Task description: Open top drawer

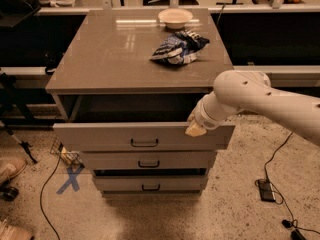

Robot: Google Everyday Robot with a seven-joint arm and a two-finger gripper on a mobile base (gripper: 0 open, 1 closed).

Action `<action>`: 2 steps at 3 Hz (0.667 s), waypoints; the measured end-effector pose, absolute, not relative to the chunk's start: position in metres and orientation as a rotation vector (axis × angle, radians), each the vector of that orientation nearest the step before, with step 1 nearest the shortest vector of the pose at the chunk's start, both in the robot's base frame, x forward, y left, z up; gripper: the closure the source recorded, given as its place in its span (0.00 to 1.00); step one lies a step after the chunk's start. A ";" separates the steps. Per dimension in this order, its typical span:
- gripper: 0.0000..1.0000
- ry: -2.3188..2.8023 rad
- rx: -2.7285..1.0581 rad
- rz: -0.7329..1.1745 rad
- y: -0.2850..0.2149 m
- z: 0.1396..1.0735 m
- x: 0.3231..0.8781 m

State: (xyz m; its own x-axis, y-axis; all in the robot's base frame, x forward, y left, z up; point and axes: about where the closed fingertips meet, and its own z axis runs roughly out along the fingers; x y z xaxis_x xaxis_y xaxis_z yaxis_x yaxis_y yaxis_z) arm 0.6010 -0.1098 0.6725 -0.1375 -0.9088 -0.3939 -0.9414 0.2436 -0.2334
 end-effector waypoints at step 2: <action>0.00 2.070 -1.690 0.099 -0.109 0.671 0.600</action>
Offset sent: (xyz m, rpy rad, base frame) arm 0.0000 0.0000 0.0001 0.0000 0.0000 0.0000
